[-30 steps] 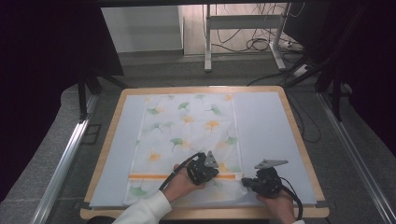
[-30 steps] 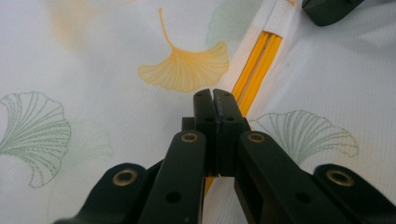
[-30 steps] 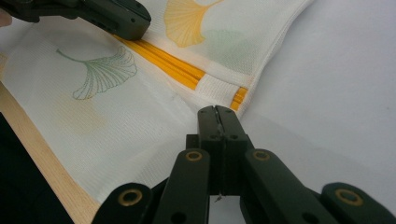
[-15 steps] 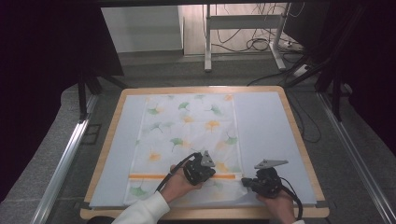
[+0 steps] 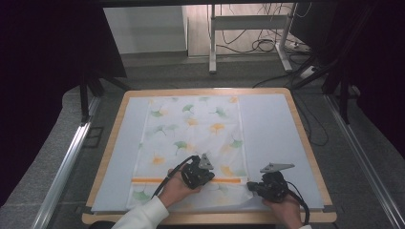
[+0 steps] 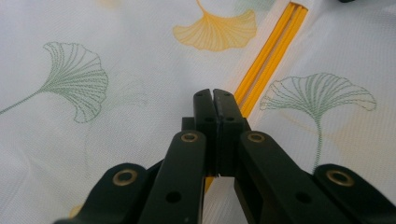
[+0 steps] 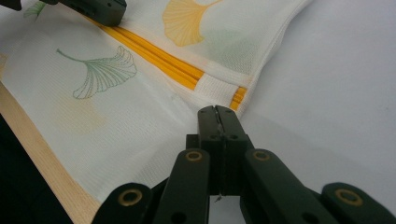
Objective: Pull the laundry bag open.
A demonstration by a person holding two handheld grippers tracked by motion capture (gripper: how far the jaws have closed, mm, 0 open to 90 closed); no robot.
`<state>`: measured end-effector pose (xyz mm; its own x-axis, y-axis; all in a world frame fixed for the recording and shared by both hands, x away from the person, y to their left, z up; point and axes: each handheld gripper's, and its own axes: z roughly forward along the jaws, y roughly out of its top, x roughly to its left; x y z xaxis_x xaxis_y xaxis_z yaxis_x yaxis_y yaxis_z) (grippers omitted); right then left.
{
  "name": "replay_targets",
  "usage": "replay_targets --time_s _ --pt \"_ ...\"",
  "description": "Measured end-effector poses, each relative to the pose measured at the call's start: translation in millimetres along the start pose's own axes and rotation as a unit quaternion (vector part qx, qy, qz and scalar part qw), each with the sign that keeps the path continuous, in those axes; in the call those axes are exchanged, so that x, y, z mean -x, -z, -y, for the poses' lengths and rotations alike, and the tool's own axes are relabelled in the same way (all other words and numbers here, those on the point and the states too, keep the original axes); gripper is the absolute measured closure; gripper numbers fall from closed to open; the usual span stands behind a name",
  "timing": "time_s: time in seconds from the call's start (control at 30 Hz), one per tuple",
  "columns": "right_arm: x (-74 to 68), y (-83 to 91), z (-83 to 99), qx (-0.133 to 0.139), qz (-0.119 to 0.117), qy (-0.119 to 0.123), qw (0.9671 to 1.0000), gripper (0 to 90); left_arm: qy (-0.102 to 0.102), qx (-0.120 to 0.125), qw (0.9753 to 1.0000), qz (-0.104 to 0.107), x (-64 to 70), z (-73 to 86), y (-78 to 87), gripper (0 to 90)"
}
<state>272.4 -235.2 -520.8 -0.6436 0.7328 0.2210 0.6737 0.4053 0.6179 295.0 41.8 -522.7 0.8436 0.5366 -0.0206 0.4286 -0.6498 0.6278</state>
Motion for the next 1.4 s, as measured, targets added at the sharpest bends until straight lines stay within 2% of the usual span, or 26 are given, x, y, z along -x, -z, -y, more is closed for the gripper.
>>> replay_targets --time_s 0.8,0.93,1.1,1.4 --pt "0.3 -0.1 0.1 0.0 0.0 -0.001 1.0 89.6 -0.002 -0.008 1.0 -0.004 -1.9 4.1 5.0 90.0" --pt "0.3 -0.1 0.0 0.0 0.0 -0.001 1.0 89.6 0.006 -0.007 0.9999 -0.008 -3.2 8.0 7.6 90.0" --pt "0.2 -0.1 0.0 0.0 0.0 -0.001 1.0 89.6 0.005 -0.01 0.9999 -0.012 -4.0 11.0 10.4 90.0" --pt "0.8 0.2 0.1 -0.001 -0.002 -0.001 1.0 89.6 0.015 -0.009 0.9997 -0.019 -8.3 20.0 17.0 90.0"
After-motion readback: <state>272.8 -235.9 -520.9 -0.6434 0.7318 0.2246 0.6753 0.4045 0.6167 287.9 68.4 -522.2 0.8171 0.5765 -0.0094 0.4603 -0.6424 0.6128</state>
